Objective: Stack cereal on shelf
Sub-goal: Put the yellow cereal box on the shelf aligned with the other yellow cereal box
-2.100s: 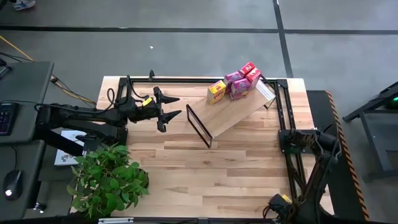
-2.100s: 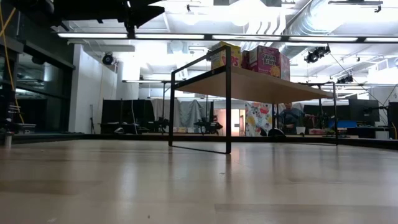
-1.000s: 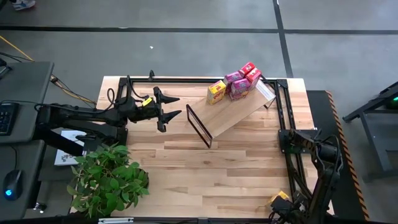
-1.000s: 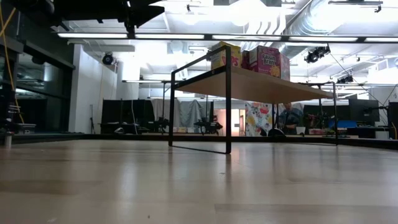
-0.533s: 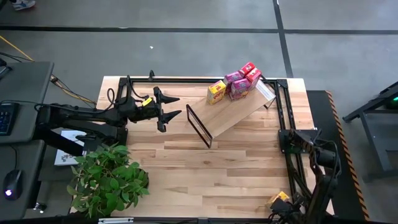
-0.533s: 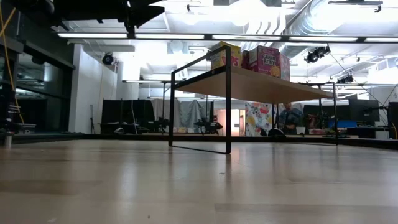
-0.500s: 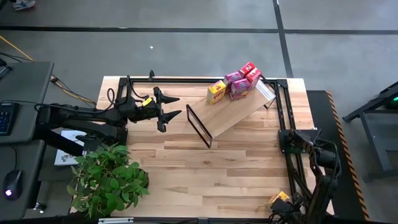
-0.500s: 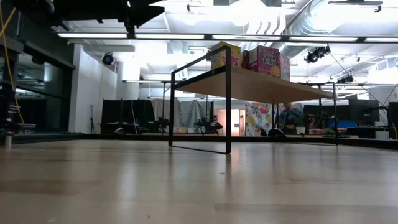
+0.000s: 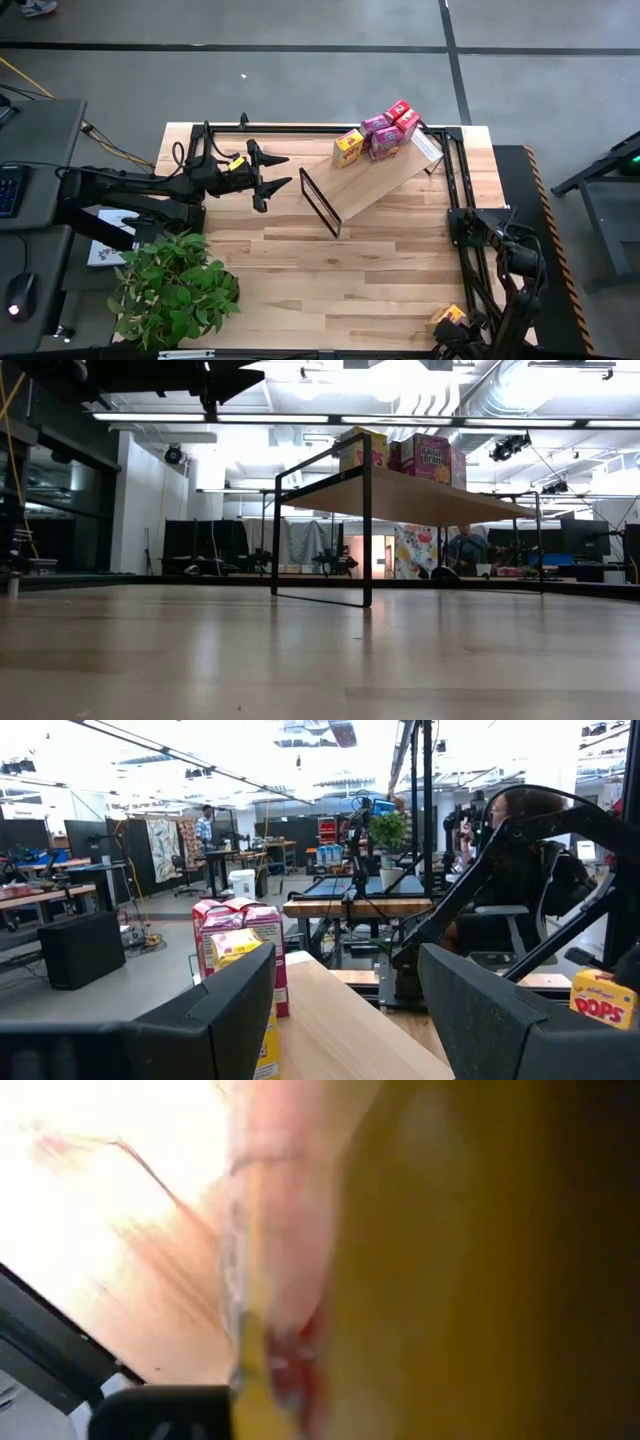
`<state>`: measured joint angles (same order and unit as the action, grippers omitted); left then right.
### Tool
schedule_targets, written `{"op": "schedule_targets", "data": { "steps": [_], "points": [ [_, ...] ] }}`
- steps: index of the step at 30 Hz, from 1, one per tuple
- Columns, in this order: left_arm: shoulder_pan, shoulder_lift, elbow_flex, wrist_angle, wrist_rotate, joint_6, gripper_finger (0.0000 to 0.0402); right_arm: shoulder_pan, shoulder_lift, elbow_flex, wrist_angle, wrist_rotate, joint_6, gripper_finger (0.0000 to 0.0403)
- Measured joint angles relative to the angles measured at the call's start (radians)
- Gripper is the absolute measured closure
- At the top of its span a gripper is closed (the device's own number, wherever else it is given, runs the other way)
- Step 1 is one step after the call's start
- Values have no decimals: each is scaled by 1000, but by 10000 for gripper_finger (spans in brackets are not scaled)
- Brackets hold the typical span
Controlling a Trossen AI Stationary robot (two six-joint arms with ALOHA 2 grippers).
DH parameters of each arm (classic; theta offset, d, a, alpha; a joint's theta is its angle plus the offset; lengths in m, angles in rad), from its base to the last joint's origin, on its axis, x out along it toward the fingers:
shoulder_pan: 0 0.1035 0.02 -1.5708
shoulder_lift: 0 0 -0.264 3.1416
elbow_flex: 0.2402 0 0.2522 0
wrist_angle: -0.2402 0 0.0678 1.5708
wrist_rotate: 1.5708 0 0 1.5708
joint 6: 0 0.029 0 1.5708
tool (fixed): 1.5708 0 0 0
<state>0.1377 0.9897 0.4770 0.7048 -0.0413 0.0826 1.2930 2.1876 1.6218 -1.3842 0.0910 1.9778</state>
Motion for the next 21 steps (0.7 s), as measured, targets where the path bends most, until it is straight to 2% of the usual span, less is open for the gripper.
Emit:
{"op": "schedule_targets", "data": {
  "steps": [7, 21],
  "points": [
    [0, 0, 0, 0, 0, 0, 165, -8, 5, -1, -45, 40, 1, 403],
    [0, 0, 0, 0, 0, 0, 165, -53, 5, -1, -104, 197, -26, 403]
  ]
}}
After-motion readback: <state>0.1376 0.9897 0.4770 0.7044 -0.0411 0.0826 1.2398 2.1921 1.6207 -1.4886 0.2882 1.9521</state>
